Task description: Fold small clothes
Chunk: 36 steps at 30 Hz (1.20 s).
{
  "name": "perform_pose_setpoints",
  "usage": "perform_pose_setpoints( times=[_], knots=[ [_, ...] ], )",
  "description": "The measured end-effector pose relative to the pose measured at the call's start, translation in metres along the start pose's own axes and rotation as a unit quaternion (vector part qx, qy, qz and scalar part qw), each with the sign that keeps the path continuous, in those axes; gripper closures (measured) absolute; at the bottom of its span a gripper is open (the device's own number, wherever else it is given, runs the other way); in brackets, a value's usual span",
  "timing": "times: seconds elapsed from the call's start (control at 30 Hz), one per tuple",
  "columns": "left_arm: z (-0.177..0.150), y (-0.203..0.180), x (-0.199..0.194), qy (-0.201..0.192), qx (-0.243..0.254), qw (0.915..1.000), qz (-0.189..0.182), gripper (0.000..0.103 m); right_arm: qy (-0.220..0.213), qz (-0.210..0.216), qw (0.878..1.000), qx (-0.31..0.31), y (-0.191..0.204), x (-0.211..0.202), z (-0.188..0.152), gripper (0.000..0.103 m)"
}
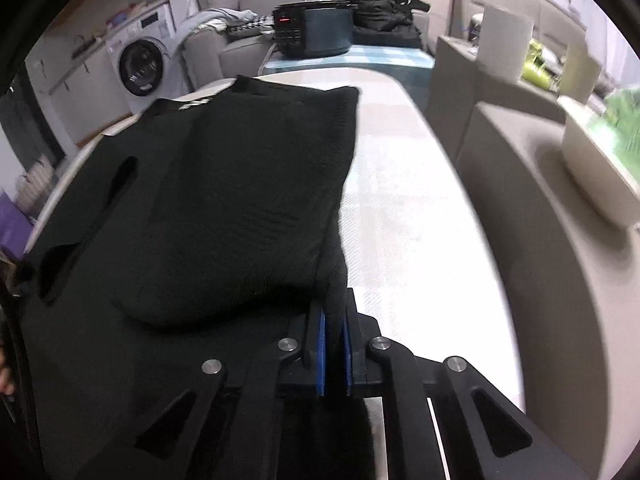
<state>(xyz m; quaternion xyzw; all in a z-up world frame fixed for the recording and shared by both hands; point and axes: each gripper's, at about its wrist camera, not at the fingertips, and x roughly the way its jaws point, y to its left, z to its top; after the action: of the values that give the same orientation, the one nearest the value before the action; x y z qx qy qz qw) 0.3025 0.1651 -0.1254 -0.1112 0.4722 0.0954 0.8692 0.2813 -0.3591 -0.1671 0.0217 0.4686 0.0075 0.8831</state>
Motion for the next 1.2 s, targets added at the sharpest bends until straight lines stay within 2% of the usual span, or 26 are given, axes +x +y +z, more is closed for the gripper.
perform_pose_setpoints(
  times=[0.17, 0.3, 0.4, 0.47, 0.5, 0.53, 0.6, 0.67, 0.8, 0.83, 0.9, 0.97, 1.1, 1.2],
  knots=[
    [0.003, -0.002, 0.0, 0.003, -0.005, 1.0, -0.007, 0.043, 0.008, -0.011, 0.999, 0.047, -0.031, 0.01, 0.017, 0.095],
    [0.004, -0.001, -0.004, 0.001, -0.013, 0.9996, -0.024, 0.043, 0.0, -0.021, 0.999, 0.044, -0.023, -0.012, 0.011, 0.084],
    [0.005, -0.006, -0.012, -0.008, -0.013, 0.9991, -0.039, 0.043, -0.024, -0.009, 0.999, 0.039, -0.01, -0.039, 0.003, 0.075],
    [0.007, -0.013, -0.021, -0.019, -0.004, 0.9986, -0.05, 0.043, -0.044, 0.01, 0.998, 0.035, 0.003, -0.06, 0.001, 0.068],
    [0.007, -0.018, -0.025, -0.027, 0.003, 0.9982, -0.054, 0.043, -0.053, 0.024, 0.998, 0.031, 0.011, -0.068, 0.002, 0.062],
    [0.008, -0.024, -0.029, -0.034, 0.012, 0.9978, -0.056, 0.041, -0.065, 0.047, 0.997, 0.024, 0.026, -0.077, 0.004, 0.058],
    [0.01, -0.037, -0.034, -0.045, 0.03, 0.9967, -0.061, 0.027, -0.073, 0.078, 0.994, 0.012, 0.049, -0.085, 0.008, 0.058],
    [0.014, -0.045, -0.034, -0.05, 0.041, 0.9958, -0.065, 0.025, -0.077, 0.114, 0.99, -0.003, 0.076, -0.085, 0.017, 0.058],
    [0.02, -0.048, -0.02, -0.038, 0.052, 0.9973, -0.036, 0.025, -0.073, 0.153, 0.985, -0.016, 0.12, -0.072, 0.03, 0.058],
    [0.021, -0.046, -0.017, -0.035, 0.049, 0.9976, -0.033, 0.026, -0.065, 0.168, 0.984, -0.01, 0.131, -0.064, 0.035, 0.058],
    [0.024, -0.031, -0.01, -0.032, 0.026, 0.9984, -0.038, 0.045, -0.058, 0.185, 0.981, -0.002, 0.142, -0.053, 0.04, 0.058],
    [0.027, -0.014, 0.0, -0.019, 0.001, 0.9987, -0.047, 0.053, -0.053, 0.181, 0.982, -0.003, 0.155, -0.041, 0.046, 0.058],
    [0.027, 0.008, 0.006, -0.02, -0.031, 0.9987, -0.035, 0.053, -0.041, 0.184, 0.982, 0.005, 0.173, -0.009, 0.063, 0.058],
    [0.027, 0.011, 0.002, -0.024, -0.041, 0.9978, -0.048, 0.053, -0.025, 0.192, 0.981, 0.021, 0.178, 0.016, 0.076, 0.058]
  ],
)
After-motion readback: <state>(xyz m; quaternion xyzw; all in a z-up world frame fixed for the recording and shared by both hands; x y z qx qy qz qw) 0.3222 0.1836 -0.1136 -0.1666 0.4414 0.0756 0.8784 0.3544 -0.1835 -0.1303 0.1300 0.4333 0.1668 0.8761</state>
